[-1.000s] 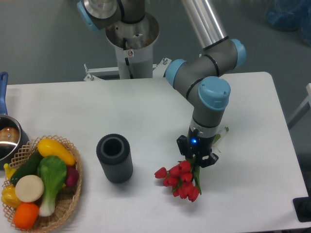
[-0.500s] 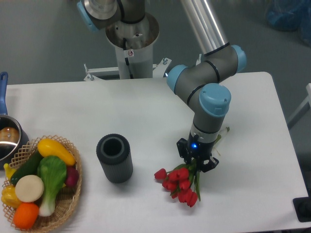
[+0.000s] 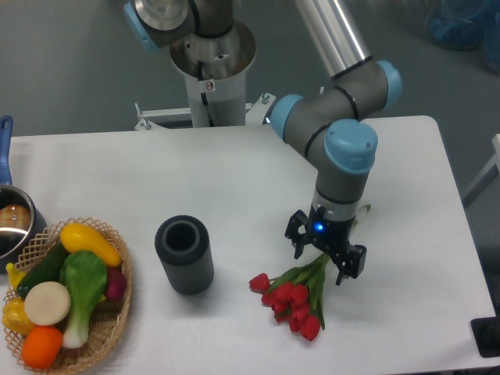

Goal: Place the flowers on the table
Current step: 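Open the gripper to release the tulip stems and lift away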

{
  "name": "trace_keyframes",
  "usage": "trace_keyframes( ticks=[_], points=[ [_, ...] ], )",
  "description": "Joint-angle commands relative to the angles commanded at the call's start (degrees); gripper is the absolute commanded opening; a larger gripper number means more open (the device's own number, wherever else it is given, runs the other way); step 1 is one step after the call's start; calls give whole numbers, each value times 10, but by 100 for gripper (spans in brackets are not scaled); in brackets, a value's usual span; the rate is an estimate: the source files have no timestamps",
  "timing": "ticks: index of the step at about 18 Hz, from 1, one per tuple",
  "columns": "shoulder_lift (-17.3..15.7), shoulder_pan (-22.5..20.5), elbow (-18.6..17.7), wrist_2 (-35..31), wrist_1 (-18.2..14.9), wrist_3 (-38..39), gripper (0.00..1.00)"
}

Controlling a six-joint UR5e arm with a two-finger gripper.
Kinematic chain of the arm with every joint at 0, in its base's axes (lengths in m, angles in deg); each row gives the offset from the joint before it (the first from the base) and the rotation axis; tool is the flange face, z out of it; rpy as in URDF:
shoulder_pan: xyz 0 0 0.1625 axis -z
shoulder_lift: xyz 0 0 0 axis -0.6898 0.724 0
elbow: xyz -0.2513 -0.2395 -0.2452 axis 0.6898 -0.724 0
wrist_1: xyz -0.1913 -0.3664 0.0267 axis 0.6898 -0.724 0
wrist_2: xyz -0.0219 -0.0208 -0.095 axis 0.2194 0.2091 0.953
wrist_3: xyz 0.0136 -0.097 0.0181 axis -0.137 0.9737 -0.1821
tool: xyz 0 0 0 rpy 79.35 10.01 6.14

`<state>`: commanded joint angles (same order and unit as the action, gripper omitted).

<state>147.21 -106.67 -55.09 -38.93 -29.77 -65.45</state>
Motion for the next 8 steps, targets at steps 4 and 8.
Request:
trace_keyframes(
  ticks=[4,8],
  points=[
    [-33,-4,11,-16,-4,12,100],
    [-41,-4,17,-27,-4,11,100]
  ],
)
